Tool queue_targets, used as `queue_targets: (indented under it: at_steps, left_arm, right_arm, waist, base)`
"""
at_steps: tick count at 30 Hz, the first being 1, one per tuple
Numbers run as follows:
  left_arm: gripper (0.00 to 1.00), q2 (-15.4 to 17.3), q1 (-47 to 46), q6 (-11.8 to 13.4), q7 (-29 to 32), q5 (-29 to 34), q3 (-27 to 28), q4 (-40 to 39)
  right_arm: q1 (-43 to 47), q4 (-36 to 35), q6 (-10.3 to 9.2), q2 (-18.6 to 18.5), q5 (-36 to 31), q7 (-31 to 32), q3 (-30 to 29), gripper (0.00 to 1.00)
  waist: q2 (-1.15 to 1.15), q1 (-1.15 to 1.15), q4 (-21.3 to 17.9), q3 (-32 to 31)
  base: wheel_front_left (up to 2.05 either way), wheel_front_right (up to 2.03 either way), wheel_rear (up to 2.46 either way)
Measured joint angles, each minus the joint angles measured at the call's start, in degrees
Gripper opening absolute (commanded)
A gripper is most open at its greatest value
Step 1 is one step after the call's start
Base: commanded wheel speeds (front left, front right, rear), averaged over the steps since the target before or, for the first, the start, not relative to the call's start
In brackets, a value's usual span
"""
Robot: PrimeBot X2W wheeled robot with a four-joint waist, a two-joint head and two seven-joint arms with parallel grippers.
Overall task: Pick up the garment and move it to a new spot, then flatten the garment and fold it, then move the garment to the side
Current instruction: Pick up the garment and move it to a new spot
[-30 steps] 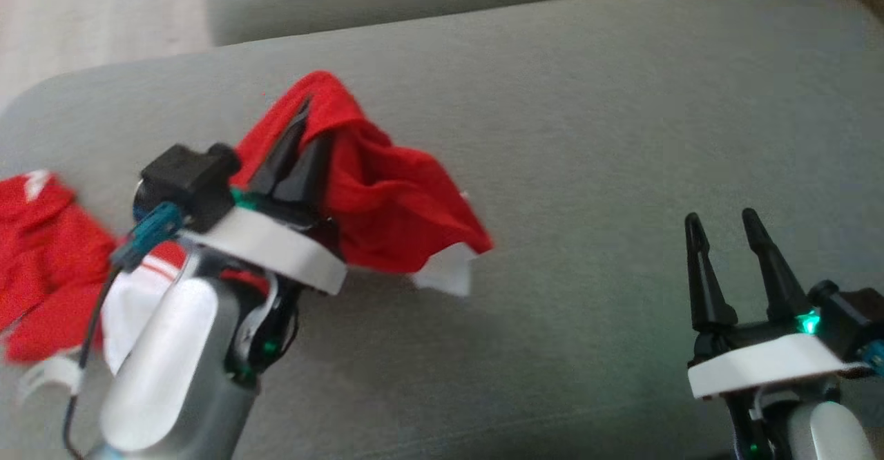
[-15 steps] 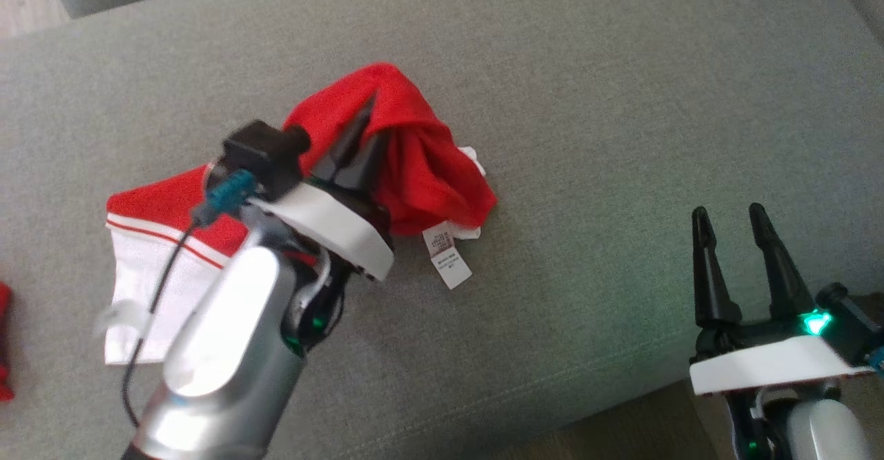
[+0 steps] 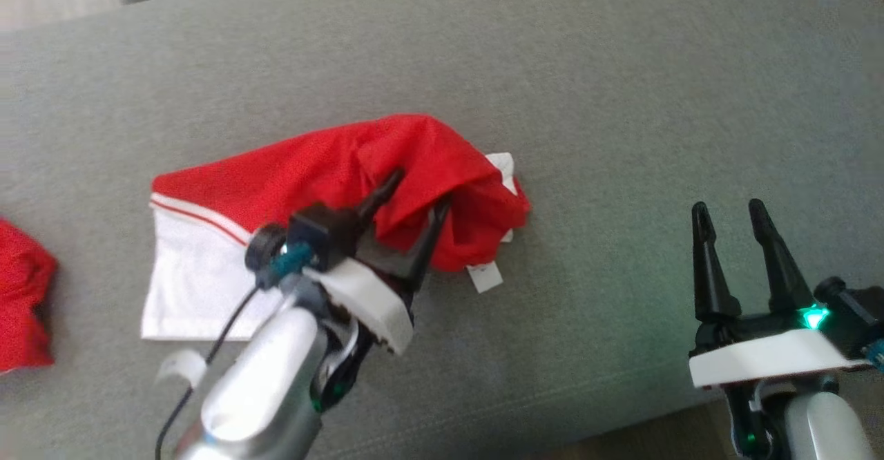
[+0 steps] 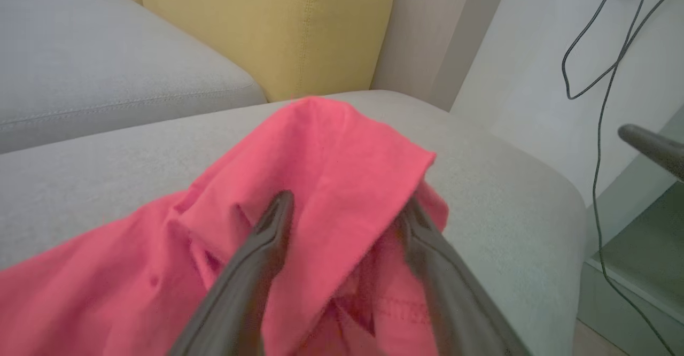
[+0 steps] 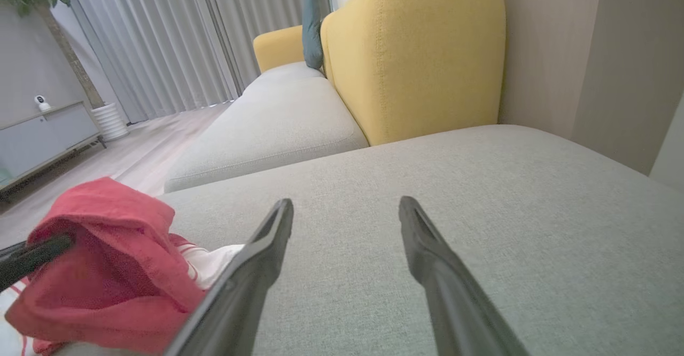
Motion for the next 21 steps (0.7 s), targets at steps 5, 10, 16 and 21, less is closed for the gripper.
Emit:
queue_targets:
  at_steps: [5, 10, 16, 21]
  left_arm:
    - [1.00, 0.65, 5.17, 1.18, -1.88, 0.12, -0.63, -2.45]
    - [1.00, 2.10, 9.35, 3.91, -3.81, 0.13, 1.59, -6.92]
    - [1.00, 4.25, 11.70, 8.28, -4.64, 0.11, 8.48, -11.21]
    - [1.00, 6.95, 15.07, 10.54, -4.70, -0.45, 13.73, -12.48]
  right_arm:
    - [0.14, 0.09, 0.00, 0.00, -0.58, 0.53, -0.11, 1.00]
    - [0.30, -0.05, 0.00, 0.00, -1.08, 1.09, -0.56, 1.00]
    - [0.32, -0.27, 0.00, 0.00, -1.99, 2.12, -0.98, 1.00]
    - [1.47, -1.13, 0.00, 0.00, -3.22, 3.45, -1.27, 1.00]
  waist:
    - [0.00, 0.00, 2.70, -1.81]
    - [0.00, 0.00, 5.55, -3.22]
    - [0.00, 0.00, 8.33, -4.73]
    - [0.00, 0.00, 10.20, -6.44]
  base:
    - [0.00, 0.00, 0.00]
    - [0.00, 0.00, 0.00]
    - [0.00, 0.00, 0.00]
    - [0.00, 0.00, 0.00]
